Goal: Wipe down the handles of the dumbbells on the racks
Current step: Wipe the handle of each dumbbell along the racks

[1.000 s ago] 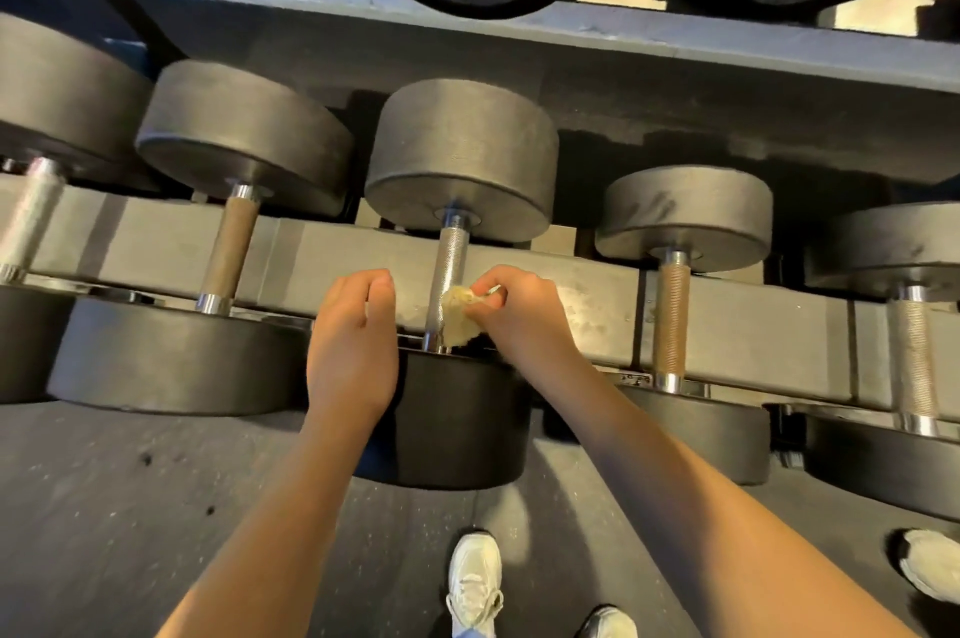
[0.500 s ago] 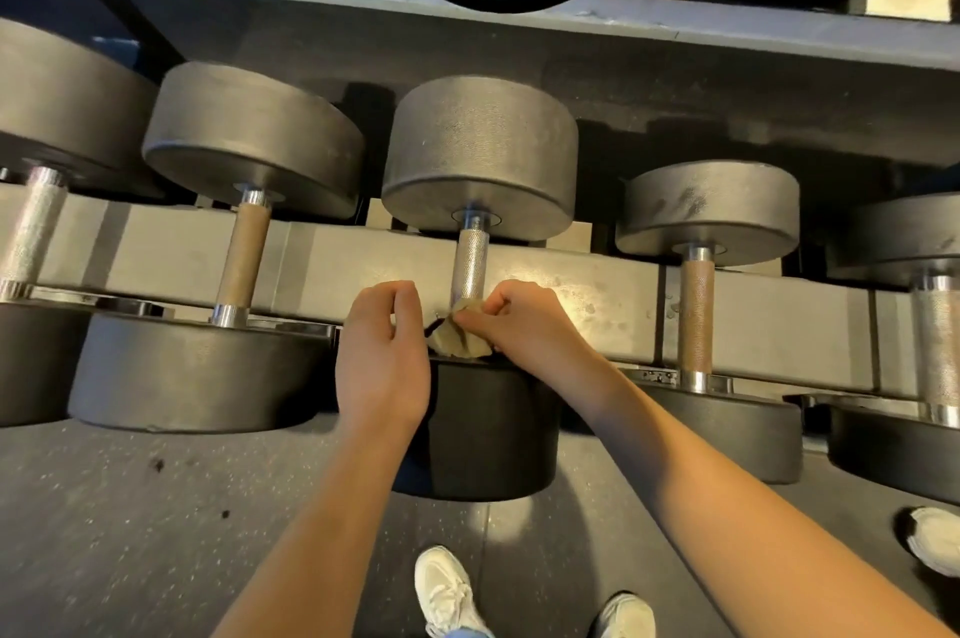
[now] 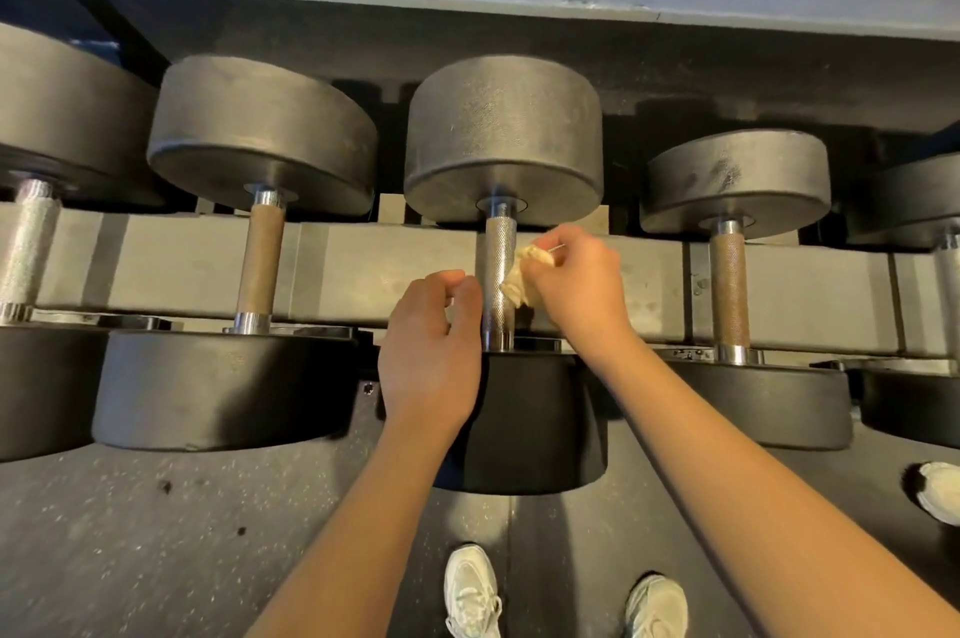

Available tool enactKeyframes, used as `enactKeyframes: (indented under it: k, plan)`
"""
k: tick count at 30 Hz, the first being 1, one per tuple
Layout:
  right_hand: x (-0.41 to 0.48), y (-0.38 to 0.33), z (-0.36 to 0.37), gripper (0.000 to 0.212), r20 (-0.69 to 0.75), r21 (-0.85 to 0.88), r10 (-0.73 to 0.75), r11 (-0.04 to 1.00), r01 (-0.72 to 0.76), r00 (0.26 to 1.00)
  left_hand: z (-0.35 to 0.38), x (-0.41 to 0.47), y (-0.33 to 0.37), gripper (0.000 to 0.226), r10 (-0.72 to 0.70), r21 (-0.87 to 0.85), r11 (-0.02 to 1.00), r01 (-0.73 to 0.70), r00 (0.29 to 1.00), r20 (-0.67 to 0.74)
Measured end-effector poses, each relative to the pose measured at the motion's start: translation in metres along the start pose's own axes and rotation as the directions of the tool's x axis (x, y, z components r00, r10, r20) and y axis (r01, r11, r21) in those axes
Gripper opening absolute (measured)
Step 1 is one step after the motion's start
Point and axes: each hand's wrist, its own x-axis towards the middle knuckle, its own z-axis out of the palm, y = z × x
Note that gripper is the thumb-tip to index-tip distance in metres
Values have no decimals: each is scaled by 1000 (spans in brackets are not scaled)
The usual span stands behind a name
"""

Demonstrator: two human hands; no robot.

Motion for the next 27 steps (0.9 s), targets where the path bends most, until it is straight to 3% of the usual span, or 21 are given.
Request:
enactKeyframes:
  k: [2, 7, 13, 17, 23, 27]
  plan:
    - [0, -5, 3, 5, 17, -47, -28, 998, 29, 999, -4, 2, -3, 25, 12, -33, 999, -12, 1000, 26]
    - [-13, -7, -5, 4, 294, -197, 46, 980, 14, 955, -5, 4, -5, 16, -9, -112, 994, 10, 1000, 6]
    - [-19, -15, -11, 26, 412, -277, 180, 959, -66, 893, -6, 3, -6, 24, -30, -120, 992, 30, 1000, 7]
    - [-16, -14, -4, 16, 319, -285, 177, 955, -84, 931, -5, 3, -5, 21, -15, -129, 992, 15, 1000, -1]
    - [-1, -13, 4, 10, 70, 62, 98, 993, -102, 993, -6, 3, -5, 19, -7, -141, 990, 7, 1000, 0]
    - [9, -19, 13, 16, -124, -24, 12, 1000, -16, 992, -7, 1, -2, 23, -10, -135, 991, 10, 1000, -1]
